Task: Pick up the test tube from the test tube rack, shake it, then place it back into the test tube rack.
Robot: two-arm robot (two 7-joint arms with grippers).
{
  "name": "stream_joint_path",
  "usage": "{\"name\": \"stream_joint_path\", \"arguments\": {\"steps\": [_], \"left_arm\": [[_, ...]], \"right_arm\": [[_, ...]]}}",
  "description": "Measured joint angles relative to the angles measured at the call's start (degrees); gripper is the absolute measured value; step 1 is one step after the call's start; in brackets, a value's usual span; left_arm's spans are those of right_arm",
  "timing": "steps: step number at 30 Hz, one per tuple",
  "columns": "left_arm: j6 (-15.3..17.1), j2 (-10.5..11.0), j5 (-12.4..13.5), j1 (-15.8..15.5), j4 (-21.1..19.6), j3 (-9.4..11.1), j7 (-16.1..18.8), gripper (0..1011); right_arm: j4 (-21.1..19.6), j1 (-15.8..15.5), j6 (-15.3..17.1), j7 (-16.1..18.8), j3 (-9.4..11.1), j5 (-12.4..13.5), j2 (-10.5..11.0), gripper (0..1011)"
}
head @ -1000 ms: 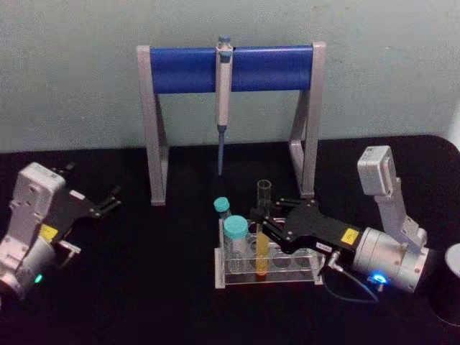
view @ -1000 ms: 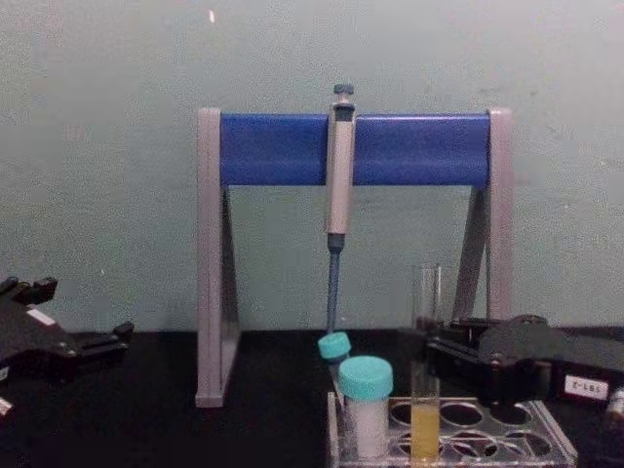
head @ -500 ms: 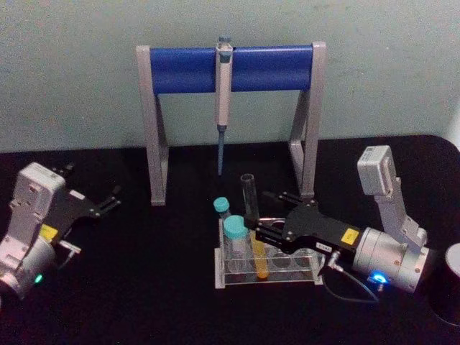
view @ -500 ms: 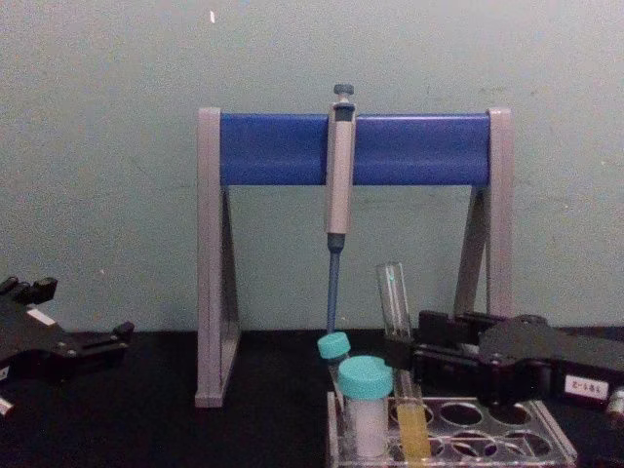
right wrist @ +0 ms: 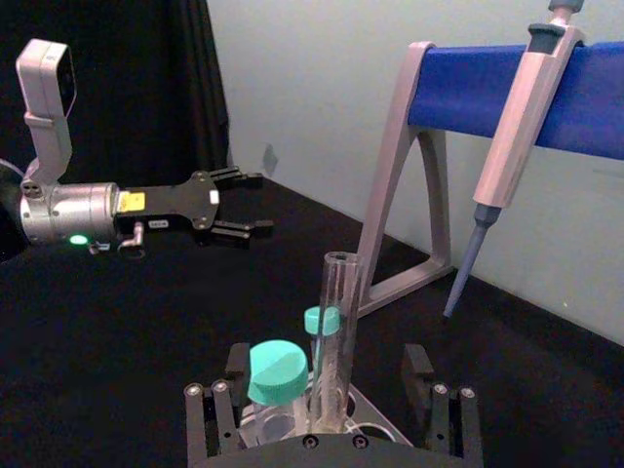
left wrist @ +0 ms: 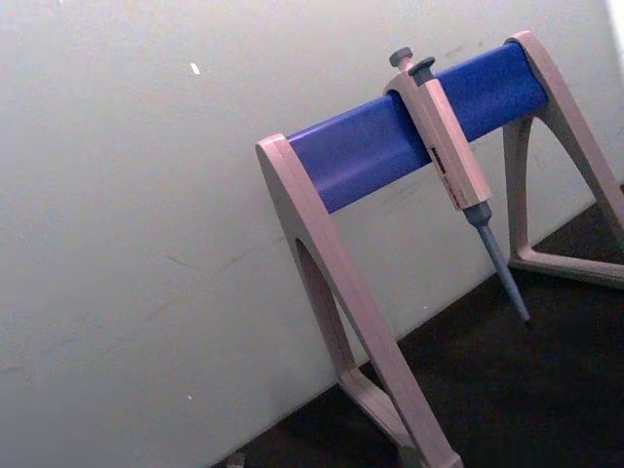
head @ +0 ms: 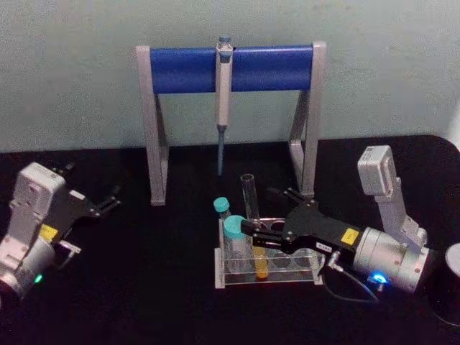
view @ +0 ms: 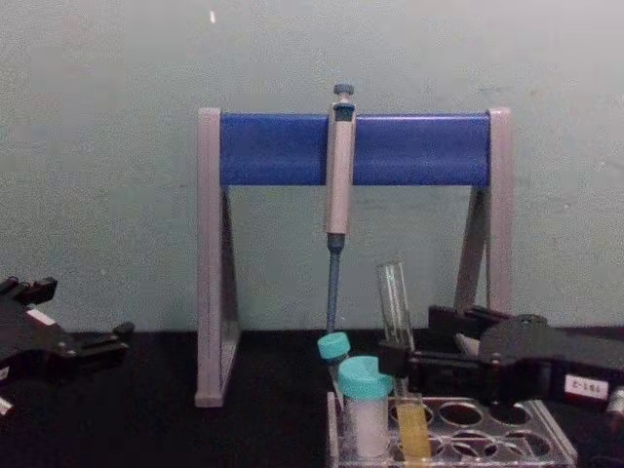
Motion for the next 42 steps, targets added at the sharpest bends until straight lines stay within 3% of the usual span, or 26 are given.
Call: {"name": "stream_joint_path", "arguments": {"steps": [15, 24, 28, 30, 34, 40, 42], "left_arm": [[0.0, 0.0, 0.0, 0.0, 0.0, 0.0, 0.0, 1001], [0.0, 0.0, 0.0, 0.0, 0.0, 0.0, 0.0, 1001], [0.0, 0.0, 0.0, 0.0, 0.0, 0.0, 0.0, 1001], [0.0, 0.0, 0.0, 0.0, 0.0, 0.0, 0.0, 1001], [0.0, 0.0, 0.0, 0.0, 0.0, 0.0, 0.0, 1001], [0.0, 0.0, 0.0, 0.0, 0.0, 0.0, 0.0, 1001], [0.0, 0.0, 0.0, 0.0, 0.0, 0.0, 0.0, 1001]], "right_arm": [[-0.6, -0.1, -0.5, 0.1, 0.4, 0.2, 0.0, 1000], [-5.2, -2.2, -4.2, -1.4, 3.9, 1.8, 0.2, 1000], [-7.2, -3.9, -6.2, -4.9, 6.5, 2.0, -0.5, 1000], [-8.1, -5.0, -7.1, -8.5, 8.2, 1.1, -1.4, 1000], [-8.8, -7.2, -8.6, -17.1, 11.2, -2.4, -3.8, 1000], [-7.3, -9.1, -8.9, -26.6, 13.5, -7.6, -7.0, 1000], [-6.6, -9.4, -8.4, -28.3, 13.8, -8.4, -7.7, 1000]]}}
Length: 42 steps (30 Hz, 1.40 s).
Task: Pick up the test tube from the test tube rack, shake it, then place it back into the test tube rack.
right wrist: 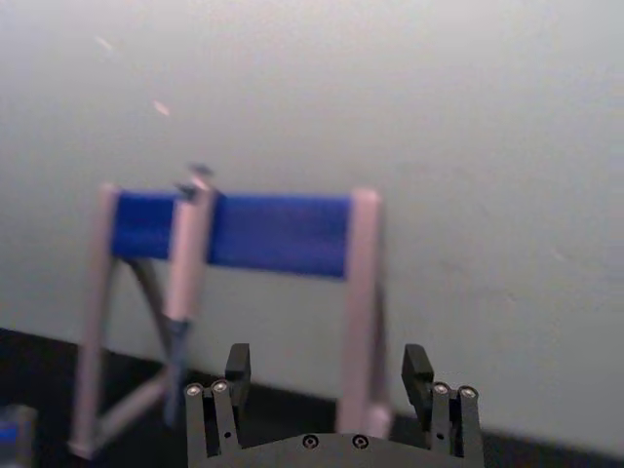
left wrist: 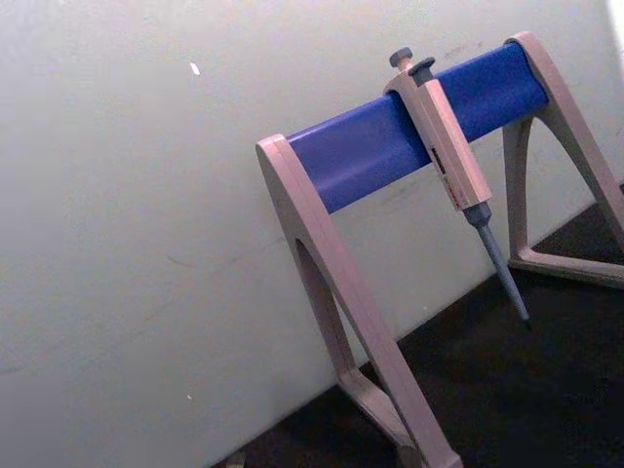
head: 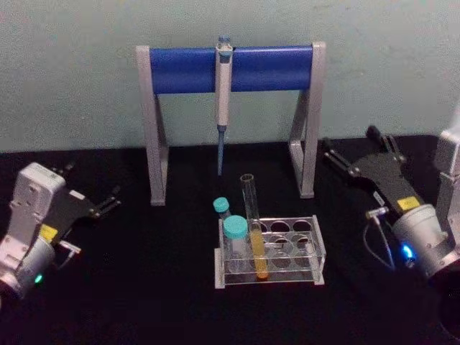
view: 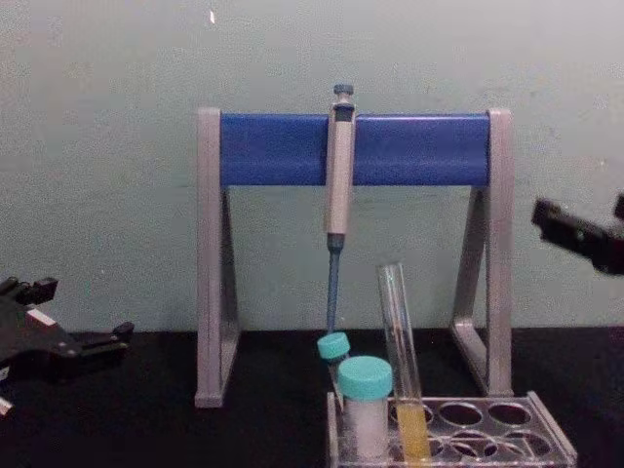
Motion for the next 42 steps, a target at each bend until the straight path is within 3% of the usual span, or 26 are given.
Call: {"name": "stream_joint_path", "arguments": {"steps": [5, 12, 26, 42], "left_arm": [[0.0, 0.0, 0.0, 0.0, 0.0, 0.0, 0.0, 1001], [0.0, 0.0, 0.0, 0.0, 0.0, 0.0, 0.0, 1001], [0.0, 0.0, 0.0, 0.0, 0.0, 0.0, 0.0, 1001], [0.0, 0.0, 0.0, 0.0, 0.0, 0.0, 0.0, 1001]], "right_arm": [[2.9, -0.8, 1.9, -4.3, 0.7, -2.6, -2.1, 1000], [6.8, -1.1, 3.5, -6.4, 0.6, -5.4, -3.5, 1000], [11.9, -1.0, 5.4, -5.6, 0.8, -7.6, -5.4, 1000], [12.5, -0.9, 5.8, -5.1, 1.0, -8.1, -5.8, 1000]]}}
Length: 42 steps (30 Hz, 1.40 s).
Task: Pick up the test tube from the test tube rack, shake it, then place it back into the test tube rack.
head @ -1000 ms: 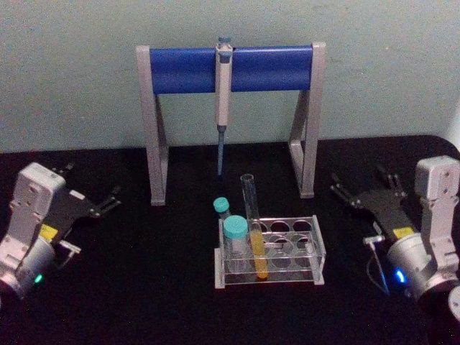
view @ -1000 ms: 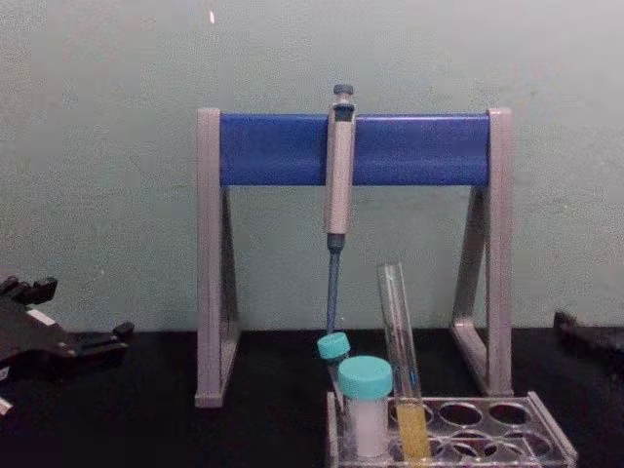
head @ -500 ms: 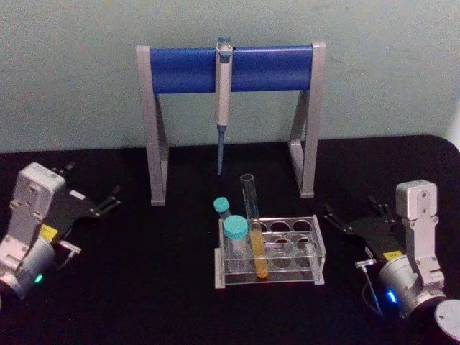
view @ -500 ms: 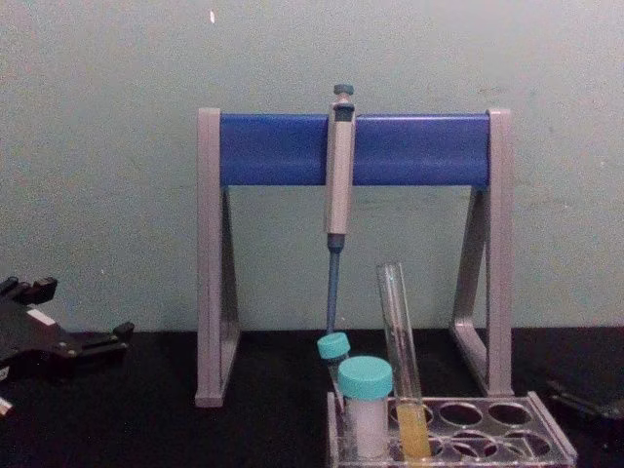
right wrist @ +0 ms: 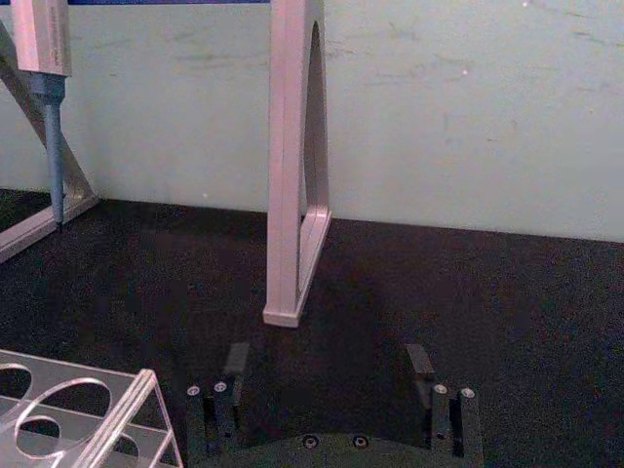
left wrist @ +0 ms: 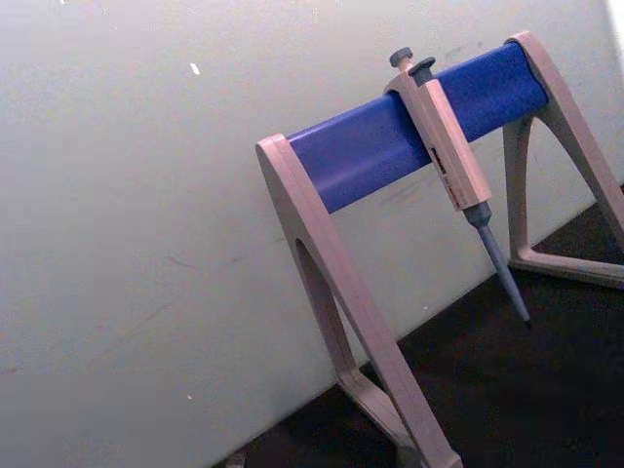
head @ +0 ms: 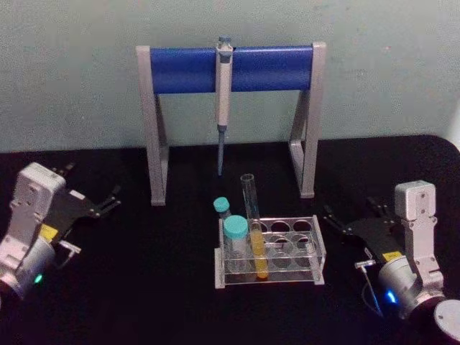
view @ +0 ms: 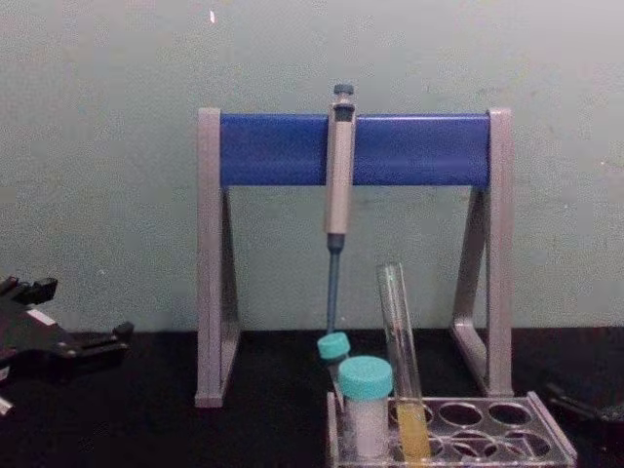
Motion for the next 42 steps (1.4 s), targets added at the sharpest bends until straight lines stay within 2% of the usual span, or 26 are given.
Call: {"name": "stream_joint_path", "arguments": {"steps": [42], "left_arm": [[0.0, 0.0, 0.0, 0.0, 0.0, 0.0, 0.0, 1001]], "right_arm": [[-0.2, 0.0, -0.1, -0.1, -0.1, 0.2, 0.1, 1000]]}}
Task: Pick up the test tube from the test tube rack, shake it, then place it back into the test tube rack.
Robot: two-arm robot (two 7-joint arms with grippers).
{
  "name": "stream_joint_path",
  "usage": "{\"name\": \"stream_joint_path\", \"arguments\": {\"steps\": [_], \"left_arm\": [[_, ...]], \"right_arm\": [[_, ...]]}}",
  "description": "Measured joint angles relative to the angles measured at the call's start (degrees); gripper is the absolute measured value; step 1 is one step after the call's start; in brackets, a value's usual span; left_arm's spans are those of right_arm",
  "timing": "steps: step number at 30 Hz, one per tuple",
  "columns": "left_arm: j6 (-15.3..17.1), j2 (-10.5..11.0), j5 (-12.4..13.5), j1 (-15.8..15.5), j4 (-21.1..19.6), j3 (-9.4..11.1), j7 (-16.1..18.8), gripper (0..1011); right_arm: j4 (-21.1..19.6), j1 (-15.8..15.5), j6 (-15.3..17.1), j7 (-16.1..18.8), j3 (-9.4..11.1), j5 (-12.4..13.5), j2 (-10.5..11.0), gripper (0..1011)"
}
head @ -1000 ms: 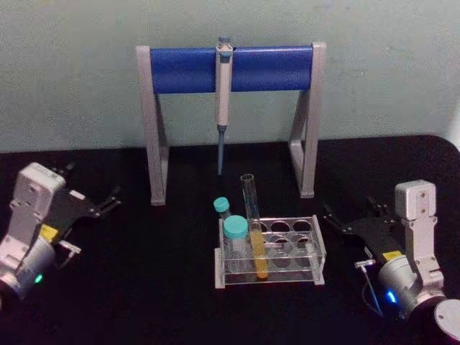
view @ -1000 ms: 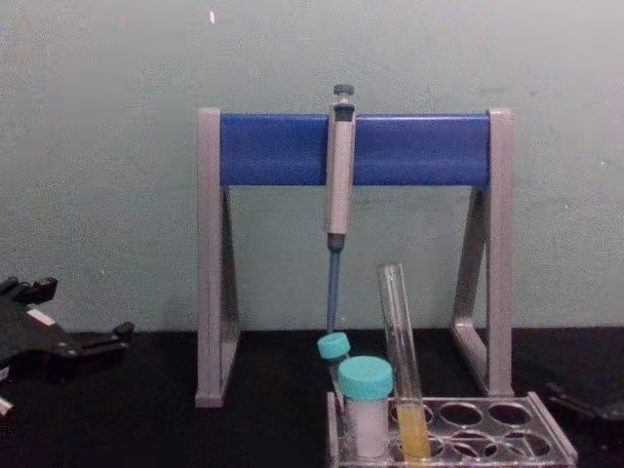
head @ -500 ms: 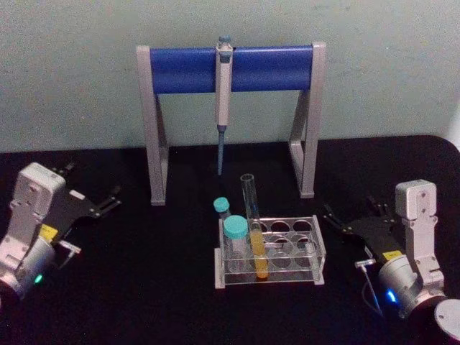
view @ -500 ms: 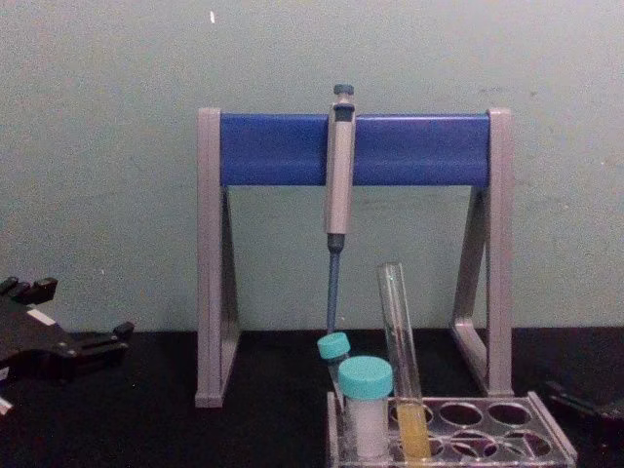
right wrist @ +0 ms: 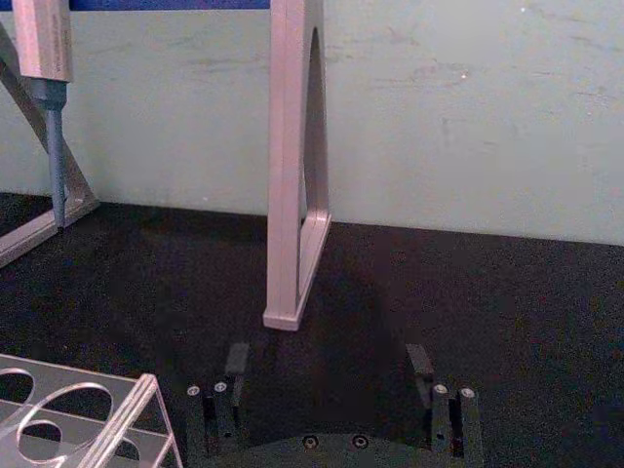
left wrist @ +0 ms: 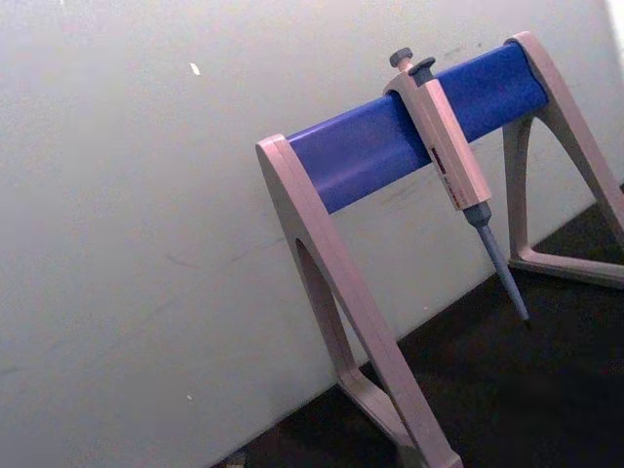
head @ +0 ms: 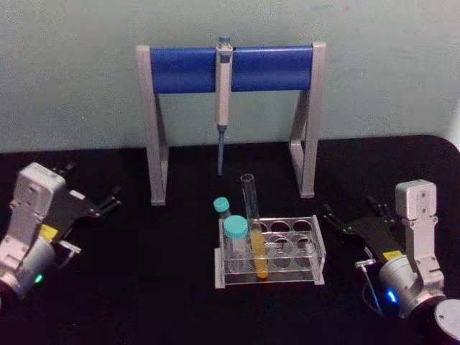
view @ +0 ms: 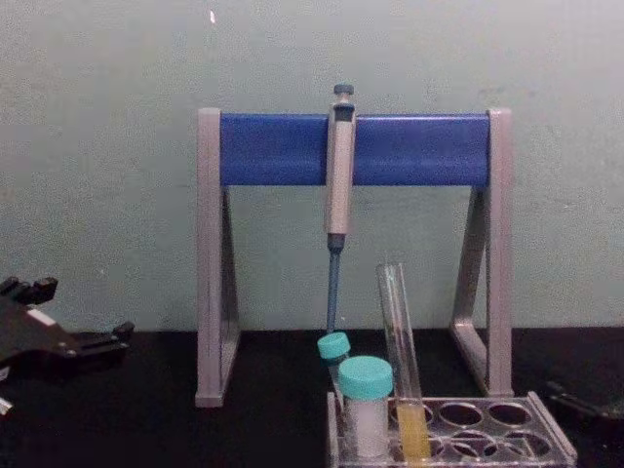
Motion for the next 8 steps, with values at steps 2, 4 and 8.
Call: {"name": "stream_joint_path", "arguments": {"steps": [2, 4, 8], "left_arm": [[0.0, 0.0, 0.0, 0.0, 0.0, 0.0, 0.0, 1001], [0.0, 0.0, 0.0, 0.0, 0.0, 0.0, 0.0, 1001], [0.0, 0.0, 0.0, 0.0, 0.0, 0.0, 0.0, 1001]], "right_arm": [[0.0, 0.0, 0.0, 0.0, 0.0, 0.0, 0.0, 1000], [0.0, 0.0, 0.0, 0.0, 0.0, 0.0, 0.0, 1000], [0.0, 0.0, 0.0, 0.0, 0.0, 0.0, 0.0, 1000]]}}
